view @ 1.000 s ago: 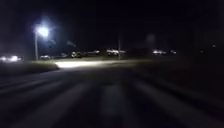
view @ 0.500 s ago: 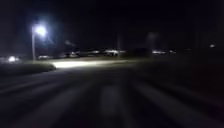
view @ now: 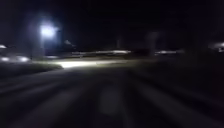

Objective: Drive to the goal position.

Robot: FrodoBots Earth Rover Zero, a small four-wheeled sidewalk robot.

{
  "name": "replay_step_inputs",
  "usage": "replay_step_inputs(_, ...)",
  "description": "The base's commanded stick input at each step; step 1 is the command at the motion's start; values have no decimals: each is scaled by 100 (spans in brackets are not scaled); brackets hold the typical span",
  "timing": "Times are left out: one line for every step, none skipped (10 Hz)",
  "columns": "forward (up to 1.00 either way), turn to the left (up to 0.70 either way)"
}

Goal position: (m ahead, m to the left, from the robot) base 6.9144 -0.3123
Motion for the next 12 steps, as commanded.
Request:
replay_step_inputs(70, 0)
replay_step_inputs(70, 0)
replay_step_inputs(70, 14)
replay_step_inputs(70, 27)
replay_step_inputs(70, 27)
replay_step_inputs(70, 19)
replay_step_inputs(70, 2)
replay_step_inputs(70, 0)
replay_step_inputs(70, 0)
replay_step_inputs(70, 0)
replay_step_inputs(70, 0)
replay_step_inputs(70, 0)
